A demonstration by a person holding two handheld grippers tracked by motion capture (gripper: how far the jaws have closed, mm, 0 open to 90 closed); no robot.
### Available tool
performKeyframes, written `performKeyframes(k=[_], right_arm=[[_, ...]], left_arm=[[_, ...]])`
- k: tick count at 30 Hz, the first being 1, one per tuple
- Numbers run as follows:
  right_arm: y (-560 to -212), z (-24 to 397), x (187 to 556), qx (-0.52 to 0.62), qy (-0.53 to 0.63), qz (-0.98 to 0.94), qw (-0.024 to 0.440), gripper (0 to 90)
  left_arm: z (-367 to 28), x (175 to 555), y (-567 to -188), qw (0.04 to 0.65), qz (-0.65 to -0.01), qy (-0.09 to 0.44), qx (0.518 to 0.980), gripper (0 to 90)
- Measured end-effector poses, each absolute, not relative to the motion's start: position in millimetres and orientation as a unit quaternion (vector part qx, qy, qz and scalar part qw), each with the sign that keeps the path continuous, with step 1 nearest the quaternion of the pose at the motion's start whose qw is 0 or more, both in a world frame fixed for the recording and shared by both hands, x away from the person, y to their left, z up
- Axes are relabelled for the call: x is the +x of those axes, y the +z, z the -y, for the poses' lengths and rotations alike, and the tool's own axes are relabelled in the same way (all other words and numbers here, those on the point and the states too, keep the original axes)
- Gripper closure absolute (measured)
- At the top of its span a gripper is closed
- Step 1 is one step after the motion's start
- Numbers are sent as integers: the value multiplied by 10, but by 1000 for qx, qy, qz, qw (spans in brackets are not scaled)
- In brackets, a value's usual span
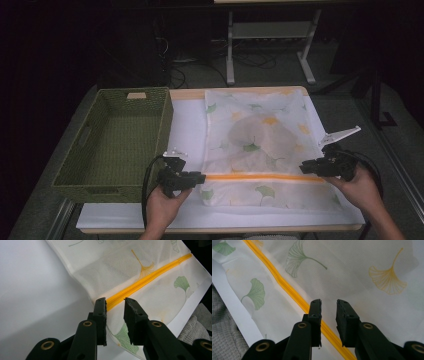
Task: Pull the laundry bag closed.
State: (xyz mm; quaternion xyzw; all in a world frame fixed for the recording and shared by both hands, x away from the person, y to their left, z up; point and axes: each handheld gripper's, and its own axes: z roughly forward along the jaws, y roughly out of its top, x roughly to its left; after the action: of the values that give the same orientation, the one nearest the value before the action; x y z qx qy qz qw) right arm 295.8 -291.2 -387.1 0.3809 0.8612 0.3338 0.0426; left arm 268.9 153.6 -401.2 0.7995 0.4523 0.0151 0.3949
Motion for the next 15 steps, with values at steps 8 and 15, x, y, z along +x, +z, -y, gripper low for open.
performKeyframes(k=[8,15], right_arm=[[-3816,2782,2992,370,339,-864,43,717],[-3770,2687,3013,360,342,-867,45,708]], left_arm=[[-1530,2690,-4007,399,-451,15,798,696],[-1518,2691,-3998,400,-450,14,798,686]])
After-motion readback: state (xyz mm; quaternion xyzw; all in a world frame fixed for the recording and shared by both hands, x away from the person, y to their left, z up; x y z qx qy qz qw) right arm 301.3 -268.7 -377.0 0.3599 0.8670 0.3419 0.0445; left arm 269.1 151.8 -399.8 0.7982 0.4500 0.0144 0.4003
